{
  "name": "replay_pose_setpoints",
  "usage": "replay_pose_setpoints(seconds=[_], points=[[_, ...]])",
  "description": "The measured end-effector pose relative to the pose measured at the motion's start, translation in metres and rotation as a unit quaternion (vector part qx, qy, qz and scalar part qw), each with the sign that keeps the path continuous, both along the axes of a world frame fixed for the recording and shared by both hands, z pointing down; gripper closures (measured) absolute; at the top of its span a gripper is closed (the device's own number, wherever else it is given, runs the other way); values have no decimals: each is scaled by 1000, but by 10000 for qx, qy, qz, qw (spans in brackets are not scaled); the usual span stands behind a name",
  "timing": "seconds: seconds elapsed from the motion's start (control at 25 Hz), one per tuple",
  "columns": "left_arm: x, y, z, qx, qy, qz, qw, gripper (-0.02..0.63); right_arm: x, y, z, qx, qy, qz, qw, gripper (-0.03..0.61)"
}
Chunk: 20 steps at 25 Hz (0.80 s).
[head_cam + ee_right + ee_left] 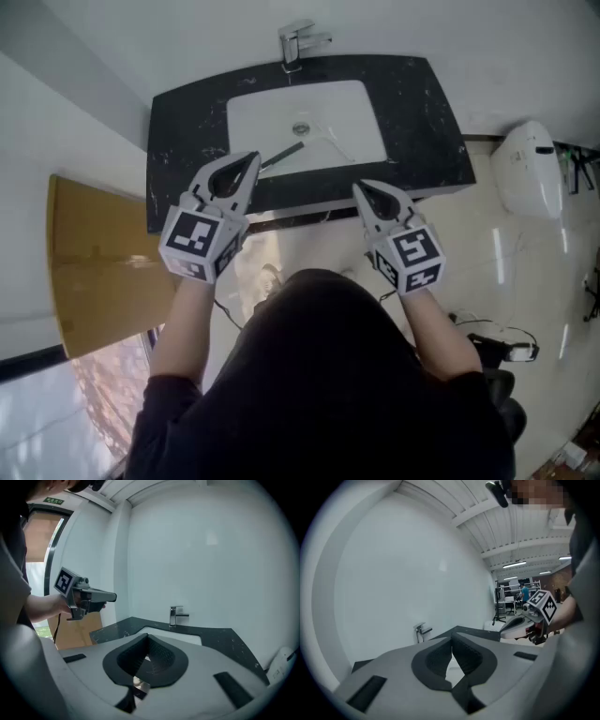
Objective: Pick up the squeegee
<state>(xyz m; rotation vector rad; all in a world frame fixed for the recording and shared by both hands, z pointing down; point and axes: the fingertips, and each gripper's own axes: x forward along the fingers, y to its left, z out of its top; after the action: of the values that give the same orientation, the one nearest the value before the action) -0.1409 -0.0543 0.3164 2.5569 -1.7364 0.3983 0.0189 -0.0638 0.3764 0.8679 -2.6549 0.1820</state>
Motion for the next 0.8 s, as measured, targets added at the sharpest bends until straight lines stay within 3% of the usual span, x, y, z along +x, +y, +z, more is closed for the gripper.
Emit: replay_pose_setpoints(seconds=[0.12,0.28,0.48,0.64,0.8], points=[[8,-14,19,-173,-156,-65,9997,612,8,-6,-2,44,-5,-157,9999,581],[18,-26,47,-849,-516,-222,9948,612,13,-16,0,-1,50,-379,9993,581],[19,-57,83,-989,-535,-284,9933,612,4,-29,6,-199,68,-616,9979,581],[8,-90,126,-1422,-758,-98,9869,611,-8,-46,18,-421,64,-547,9976,581],[-12,-134,180,-1881,-820,128,9786,568,-22,-71,33,-653,141,-271,9974,581]])
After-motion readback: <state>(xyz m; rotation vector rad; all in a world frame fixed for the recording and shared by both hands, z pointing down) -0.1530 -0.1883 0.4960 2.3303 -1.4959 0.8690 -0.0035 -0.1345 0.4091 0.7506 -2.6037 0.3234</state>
